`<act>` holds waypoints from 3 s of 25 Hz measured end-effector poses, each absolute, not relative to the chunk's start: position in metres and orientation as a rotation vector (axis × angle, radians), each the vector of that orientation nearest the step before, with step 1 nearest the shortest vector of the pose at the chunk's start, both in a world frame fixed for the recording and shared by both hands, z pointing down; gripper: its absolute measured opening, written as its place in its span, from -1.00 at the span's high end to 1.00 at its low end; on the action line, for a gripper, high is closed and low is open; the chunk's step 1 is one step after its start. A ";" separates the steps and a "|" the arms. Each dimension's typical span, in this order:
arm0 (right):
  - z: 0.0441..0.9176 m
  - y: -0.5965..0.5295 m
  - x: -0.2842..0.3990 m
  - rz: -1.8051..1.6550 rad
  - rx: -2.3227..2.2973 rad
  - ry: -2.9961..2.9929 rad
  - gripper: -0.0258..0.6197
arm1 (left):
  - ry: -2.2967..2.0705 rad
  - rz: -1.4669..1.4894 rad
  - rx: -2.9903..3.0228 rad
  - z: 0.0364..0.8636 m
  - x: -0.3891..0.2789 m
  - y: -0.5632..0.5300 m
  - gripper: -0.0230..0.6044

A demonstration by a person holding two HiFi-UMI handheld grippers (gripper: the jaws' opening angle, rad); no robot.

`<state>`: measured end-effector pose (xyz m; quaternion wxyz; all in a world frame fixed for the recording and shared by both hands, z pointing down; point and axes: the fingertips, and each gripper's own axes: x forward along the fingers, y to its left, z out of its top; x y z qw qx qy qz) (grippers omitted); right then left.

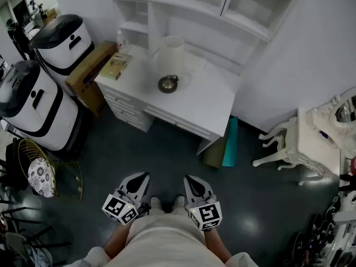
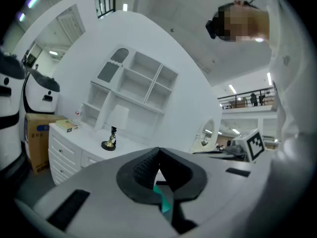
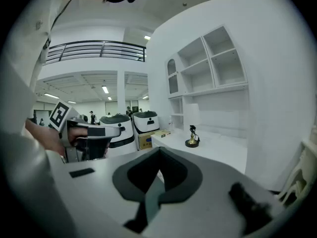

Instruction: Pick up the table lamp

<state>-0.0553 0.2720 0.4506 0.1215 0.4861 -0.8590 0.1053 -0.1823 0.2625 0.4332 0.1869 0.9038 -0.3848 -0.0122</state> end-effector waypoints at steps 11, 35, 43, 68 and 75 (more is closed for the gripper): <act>0.445 0.291 -0.026 0.332 1.410 -2.567 0.89 | -1.033 0.049 2.619 0.439 -0.135 0.288 0.90; 0.471 0.299 0.025 0.353 1.242 -2.637 0.89 | -1.154 0.157 2.550 0.458 -0.084 0.299 0.90; 0.472 0.263 0.015 0.342 1.264 -2.609 0.88 | -1.139 0.138 2.571 0.462 -0.096 0.257 0.90; 0.454 0.092 -0.055 0.399 1.476 -2.499 0.89 | -0.988 0.197 2.705 0.459 -0.168 0.068 0.90; 0.464 0.070 -0.047 0.380 1.499 -2.463 0.89 | -0.955 0.229 2.695 0.471 -0.157 0.044 0.90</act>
